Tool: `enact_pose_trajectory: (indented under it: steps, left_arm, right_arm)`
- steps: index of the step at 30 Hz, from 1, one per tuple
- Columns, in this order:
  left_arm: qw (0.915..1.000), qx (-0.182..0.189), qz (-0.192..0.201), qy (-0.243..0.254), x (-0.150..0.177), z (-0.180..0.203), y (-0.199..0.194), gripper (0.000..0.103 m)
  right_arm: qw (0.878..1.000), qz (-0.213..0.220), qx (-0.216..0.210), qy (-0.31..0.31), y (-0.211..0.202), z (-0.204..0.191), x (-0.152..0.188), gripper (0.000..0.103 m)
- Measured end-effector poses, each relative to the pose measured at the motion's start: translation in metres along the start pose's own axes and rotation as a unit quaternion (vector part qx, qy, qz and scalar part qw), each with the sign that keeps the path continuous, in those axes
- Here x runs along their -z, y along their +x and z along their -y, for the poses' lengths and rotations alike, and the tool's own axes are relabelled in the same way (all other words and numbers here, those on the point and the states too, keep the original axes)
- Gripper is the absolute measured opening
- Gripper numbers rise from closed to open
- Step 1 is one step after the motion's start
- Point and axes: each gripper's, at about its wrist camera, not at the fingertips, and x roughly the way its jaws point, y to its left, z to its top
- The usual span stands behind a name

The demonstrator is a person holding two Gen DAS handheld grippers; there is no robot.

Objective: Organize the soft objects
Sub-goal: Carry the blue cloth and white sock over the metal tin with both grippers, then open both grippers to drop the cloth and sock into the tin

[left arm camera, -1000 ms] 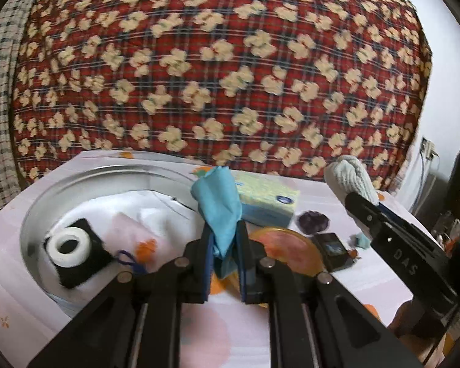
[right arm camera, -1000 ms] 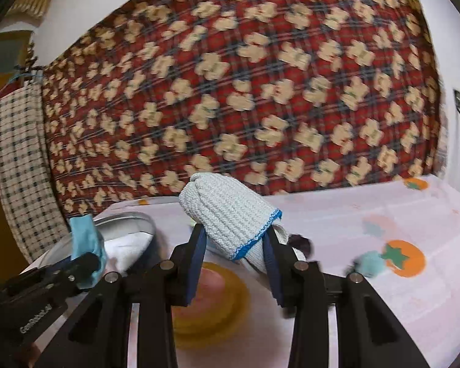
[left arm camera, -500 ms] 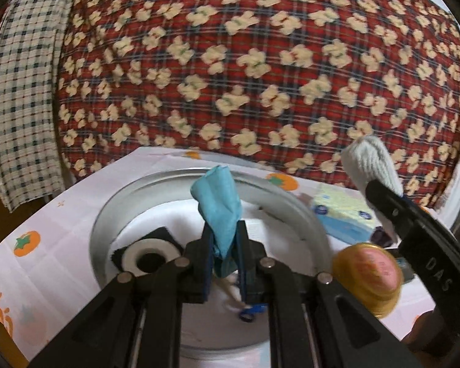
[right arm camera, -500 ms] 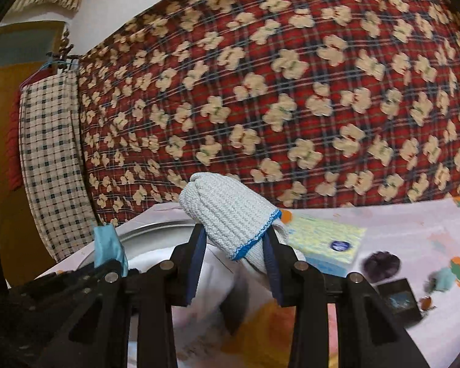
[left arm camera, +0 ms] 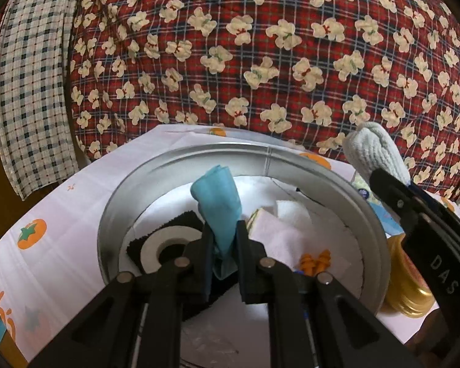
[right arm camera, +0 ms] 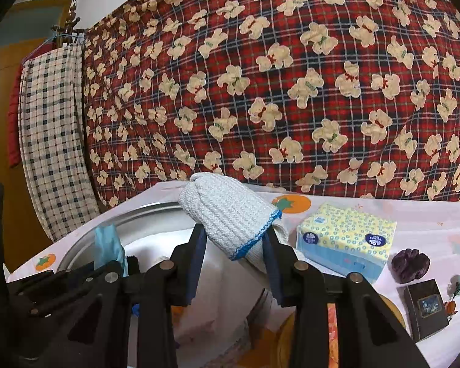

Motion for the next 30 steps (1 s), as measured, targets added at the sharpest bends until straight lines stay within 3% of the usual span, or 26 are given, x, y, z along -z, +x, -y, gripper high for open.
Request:
enact_pose_trajectory:
  steps: [13, 15, 17, 20, 24, 27, 30]
  left_arm:
    - [0.9994, -0.019, -0.029, -0.001, 0.002, 0.001, 0.013, 0.011]
    - [0.9992, -0.023, -0.034, -0.001, 0.002, 0.001, 0.015, 0.012]
    - [0.9991, -0.027, -0.034, 0.004, 0.003, 0.003, 0.015, 0.017]
    - [0.9986, -0.039, -0.034, 0.009, 0.003, 0.005, 0.015, 0.020]
    - [0.9975, -0.057, -0.037, 0.020, 0.003, 0.008, 0.018, 0.079]
    - [0.9944, -0.094, -0.022, 0.042, 0.003, 0.017, 0.013, 0.084]
    - [0.9938, -0.102, -0.008, 0.044, 0.003, 0.017, 0.008, 0.094]
  right_arm:
    - [0.999, -0.017, -0.018, -0.030, 0.008, -0.012, 0.007, 0.042]
    - [0.999, -0.022, -0.023, -0.035, 0.009, -0.014, 0.009, 0.047]
    - [0.999, -0.014, -0.022, -0.039, 0.006, -0.015, 0.009, 0.066]
    - [0.999, 0.013, -0.002, -0.045, -0.005, -0.014, 0.008, 0.082]
    - [0.998, 0.044, 0.019, -0.049, -0.019, -0.012, 0.007, 0.083]
    - [0.997, 0.049, 0.033, -0.051, -0.020, -0.010, 0.004, 0.084]
    - [0.997, 0.053, 0.036, -0.035, -0.023, -0.004, 0.003, 0.084]
